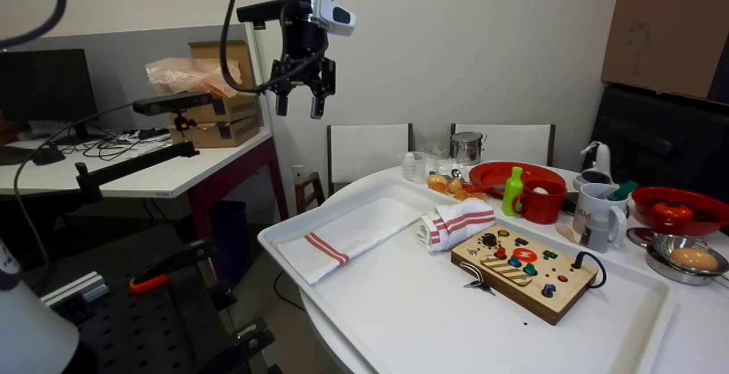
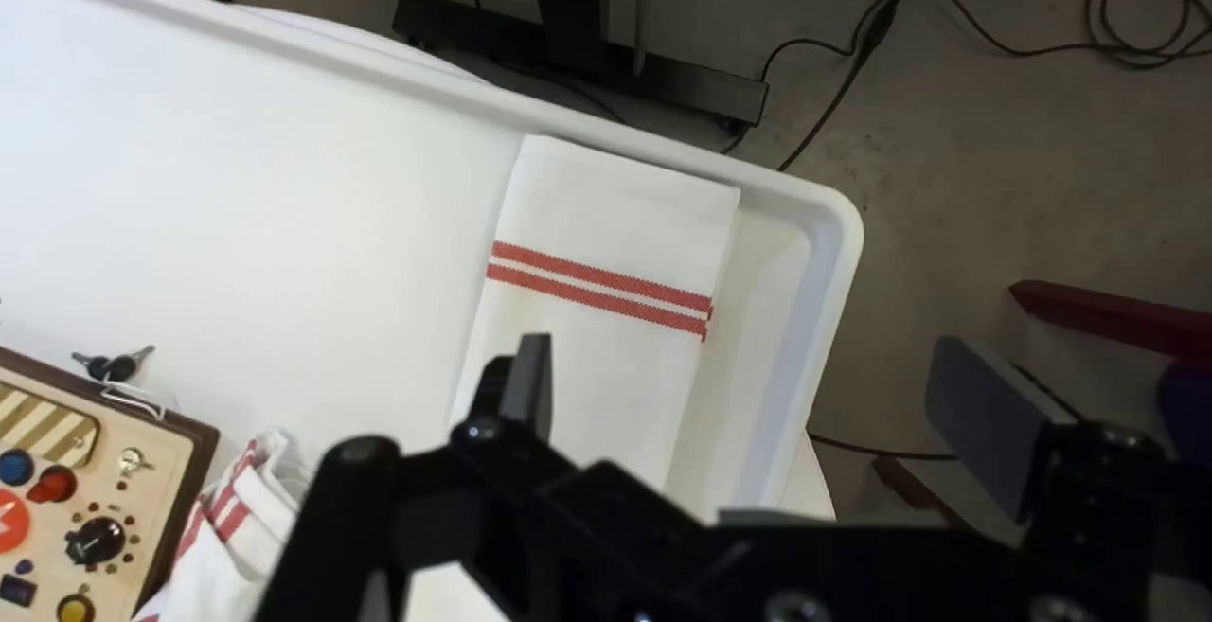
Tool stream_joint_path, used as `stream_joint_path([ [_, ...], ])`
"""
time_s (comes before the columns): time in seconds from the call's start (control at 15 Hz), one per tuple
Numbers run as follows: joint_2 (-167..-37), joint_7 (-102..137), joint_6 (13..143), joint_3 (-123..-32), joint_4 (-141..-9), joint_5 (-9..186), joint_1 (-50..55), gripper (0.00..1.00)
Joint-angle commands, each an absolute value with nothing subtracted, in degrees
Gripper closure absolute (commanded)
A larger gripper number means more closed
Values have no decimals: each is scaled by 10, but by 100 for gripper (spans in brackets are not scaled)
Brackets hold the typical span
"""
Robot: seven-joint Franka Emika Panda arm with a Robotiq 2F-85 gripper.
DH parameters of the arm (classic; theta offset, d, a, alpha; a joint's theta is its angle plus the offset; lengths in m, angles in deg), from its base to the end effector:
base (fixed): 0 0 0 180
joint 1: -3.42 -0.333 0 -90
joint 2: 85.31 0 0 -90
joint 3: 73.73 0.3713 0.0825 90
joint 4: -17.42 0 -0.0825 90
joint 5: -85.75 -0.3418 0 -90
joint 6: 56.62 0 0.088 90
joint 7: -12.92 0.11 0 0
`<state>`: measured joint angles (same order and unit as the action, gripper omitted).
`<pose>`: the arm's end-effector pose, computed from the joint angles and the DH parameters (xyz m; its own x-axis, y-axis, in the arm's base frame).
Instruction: Fold the towel
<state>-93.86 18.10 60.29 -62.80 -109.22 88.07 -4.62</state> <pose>0.4603 0.1535 0.3728 0.9184 0.2467 -0.3094 0.2683 -0.9629 0.0285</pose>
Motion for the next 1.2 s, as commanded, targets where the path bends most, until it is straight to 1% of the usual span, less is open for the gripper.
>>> stream_joint_path([
  [0.0,-1027,185,558,-634,-976,903,-65,0],
  [0.13,-1065,177,527,-636,-917,900,-70,0],
  [0.4,-1143,75,385,-632,-787,847,-51,0],
  [0.6,-1197,63,276,-640,-701,829,-45,0],
  [0.67,-1201,81,264,-647,-692,832,-48,0],
  [0.73,-1162,75,316,-646,-754,841,-50,0],
  [1.0,-1190,75,286,-651,-714,839,-49,0],
  [1.13,-1188,57,307,-649,-726,848,-50,0],
])
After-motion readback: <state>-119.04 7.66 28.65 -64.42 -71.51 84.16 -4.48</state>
